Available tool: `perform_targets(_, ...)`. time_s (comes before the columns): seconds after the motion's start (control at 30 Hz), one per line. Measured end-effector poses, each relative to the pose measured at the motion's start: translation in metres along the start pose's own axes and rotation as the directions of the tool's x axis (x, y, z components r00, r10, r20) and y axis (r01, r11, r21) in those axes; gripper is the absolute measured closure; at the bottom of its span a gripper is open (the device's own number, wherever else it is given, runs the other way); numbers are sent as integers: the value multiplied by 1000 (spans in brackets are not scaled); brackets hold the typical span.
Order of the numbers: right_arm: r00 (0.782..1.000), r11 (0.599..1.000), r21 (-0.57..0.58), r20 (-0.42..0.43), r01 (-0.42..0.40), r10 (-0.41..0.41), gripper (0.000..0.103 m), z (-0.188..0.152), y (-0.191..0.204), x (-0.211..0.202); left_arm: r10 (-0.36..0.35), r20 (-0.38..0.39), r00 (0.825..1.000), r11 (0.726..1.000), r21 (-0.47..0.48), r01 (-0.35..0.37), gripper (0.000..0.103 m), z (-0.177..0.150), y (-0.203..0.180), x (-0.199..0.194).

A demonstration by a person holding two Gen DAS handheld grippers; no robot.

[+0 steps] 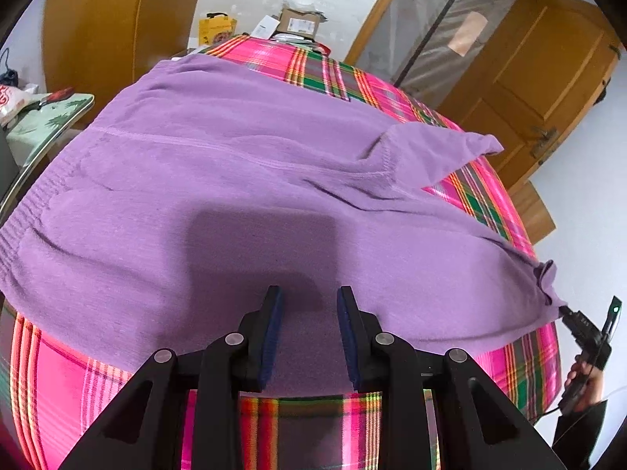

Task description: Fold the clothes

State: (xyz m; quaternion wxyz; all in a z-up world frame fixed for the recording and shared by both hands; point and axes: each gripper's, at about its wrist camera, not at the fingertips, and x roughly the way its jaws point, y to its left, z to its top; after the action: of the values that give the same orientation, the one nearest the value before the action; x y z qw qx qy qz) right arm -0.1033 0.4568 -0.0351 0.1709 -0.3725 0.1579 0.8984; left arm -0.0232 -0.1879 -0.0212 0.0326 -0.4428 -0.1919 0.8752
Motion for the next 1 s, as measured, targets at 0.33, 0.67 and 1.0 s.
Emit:
perform_targets(0.33,989,987,85,64,-140,135,54,5,-27,-18,-4,-8,1000,1000,11,4,74,-2,-10,1)
perform_targets(0.67,994,992,-66,6,-107,108,51,-7,-19,-20,-17,-23,1000,999,38,18,74,-1,-22,6)
perform_targets(1.0,993,755,-655,91,1,78,51,-40,83,-34,-23,-36,999,998,52,25,74,-2,-31,11)
